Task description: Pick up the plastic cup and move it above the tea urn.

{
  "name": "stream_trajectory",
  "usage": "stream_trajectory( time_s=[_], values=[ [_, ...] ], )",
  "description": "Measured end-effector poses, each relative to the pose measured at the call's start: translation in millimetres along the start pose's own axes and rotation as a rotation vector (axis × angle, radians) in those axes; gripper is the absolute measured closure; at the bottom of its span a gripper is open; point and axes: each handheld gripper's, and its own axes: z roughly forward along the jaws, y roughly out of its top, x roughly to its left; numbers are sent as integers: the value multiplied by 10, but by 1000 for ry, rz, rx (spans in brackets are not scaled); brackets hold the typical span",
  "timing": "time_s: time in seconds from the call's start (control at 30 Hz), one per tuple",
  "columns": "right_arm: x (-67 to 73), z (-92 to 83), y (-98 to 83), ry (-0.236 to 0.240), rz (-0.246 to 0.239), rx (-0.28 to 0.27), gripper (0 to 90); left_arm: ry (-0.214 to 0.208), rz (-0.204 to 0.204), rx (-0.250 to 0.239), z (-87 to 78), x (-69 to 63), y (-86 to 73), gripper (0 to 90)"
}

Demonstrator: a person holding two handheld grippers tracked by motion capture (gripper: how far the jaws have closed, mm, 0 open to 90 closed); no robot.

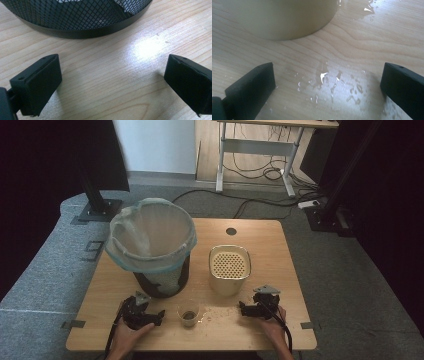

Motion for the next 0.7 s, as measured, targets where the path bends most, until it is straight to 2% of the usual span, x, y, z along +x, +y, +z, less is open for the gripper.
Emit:
stream_trajectory(
  time_s=[0.1, 0.17, 0.3, 0.37, 0.47, 0.7],
  values=[
    [49, -53, -26, -37, 23, 10, 14, 0, -1, -1, -10, 1, -11, 12],
    [88, -100, -43, -62, -2, -2, 22, 3, -5, -7, -24, 5, -25, 22],
    [189, -252, -82, -31, -28, -73, 64, 6, -8, -10, -43, 15, -39, 48],
    [255, -353, -90, 2, -39, -128, 88, 7, -6, -8, -42, 11, -38, 47],
    [376, -475, -82, 76, -57, -195, 126, 6, -5, -7, -41, 11, -38, 44],
    [786, -489, -31, 251, -123, -222, 136, 7, -4, -7, -41, 11, -38, 42]
  ],
)
